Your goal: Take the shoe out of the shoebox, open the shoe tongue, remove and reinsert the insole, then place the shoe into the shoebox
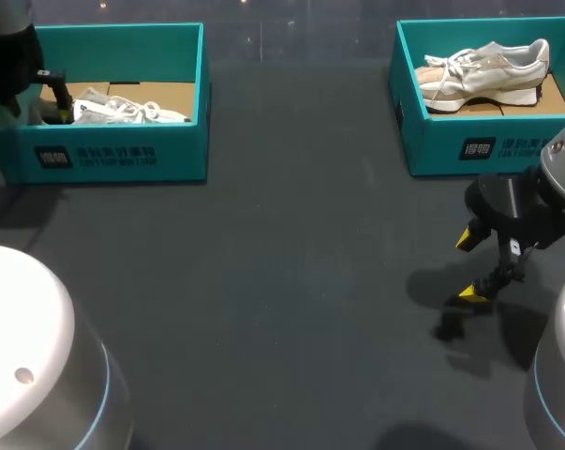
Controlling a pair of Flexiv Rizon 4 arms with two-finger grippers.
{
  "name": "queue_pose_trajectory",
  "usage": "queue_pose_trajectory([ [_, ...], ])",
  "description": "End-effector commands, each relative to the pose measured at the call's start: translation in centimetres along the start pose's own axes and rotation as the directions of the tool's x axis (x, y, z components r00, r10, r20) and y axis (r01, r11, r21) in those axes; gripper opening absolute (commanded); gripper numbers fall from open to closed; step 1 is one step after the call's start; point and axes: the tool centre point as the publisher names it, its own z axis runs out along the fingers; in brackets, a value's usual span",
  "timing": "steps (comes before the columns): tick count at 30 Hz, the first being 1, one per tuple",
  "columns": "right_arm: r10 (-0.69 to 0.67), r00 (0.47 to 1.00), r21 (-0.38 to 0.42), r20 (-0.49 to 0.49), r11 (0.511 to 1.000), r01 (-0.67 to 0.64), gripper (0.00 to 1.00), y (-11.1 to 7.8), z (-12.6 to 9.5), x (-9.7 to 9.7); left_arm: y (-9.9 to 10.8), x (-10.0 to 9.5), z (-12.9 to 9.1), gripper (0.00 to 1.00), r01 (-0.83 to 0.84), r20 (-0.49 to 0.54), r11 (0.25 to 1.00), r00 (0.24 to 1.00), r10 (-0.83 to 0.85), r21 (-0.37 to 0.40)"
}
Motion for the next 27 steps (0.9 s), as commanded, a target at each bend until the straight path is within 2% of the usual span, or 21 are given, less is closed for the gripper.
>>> queue_pose_trajectory([
  [1,0.0,1.0,0.001,0.003,1.0,0.0,1.0,-0.1,0.0,0.2,0.0,-0.2,-1.6,1.0,0.002,0.013,1.0,1.0,-0.002,-0.011],
  [10,0.0,1.0,0.001,0.003,1.0,0.0,1.0,-0.1,0.0,0.2,0.2,-1.4,-5.1,1.0,0.024,0.007,0.997,1.0,-0.024,-0.069],
  [15,0.0,1.0,0.001,0.003,1.0,0.0,1.0,-0.1,0.0,0.2,-0.5,-1.1,-8.5,1.0,0.052,0.0,0.995,0.999,-0.052,-0.09],
  [22,0.0,1.0,0.001,0.003,1.0,0.0,1.0,-0.1,0.0,0.2,-2.2,-0.1,-13.8,1.0,0.076,0.021,0.996,0.997,-0.075,-0.051],
  [27,0.0,1.0,0.001,0.003,1.0,0.0,1.0,-0.1,0.0,0.2,-3.8,0.1,-15.9,1.0,0.071,0.013,0.997,0.997,-0.07,-0.04],
])
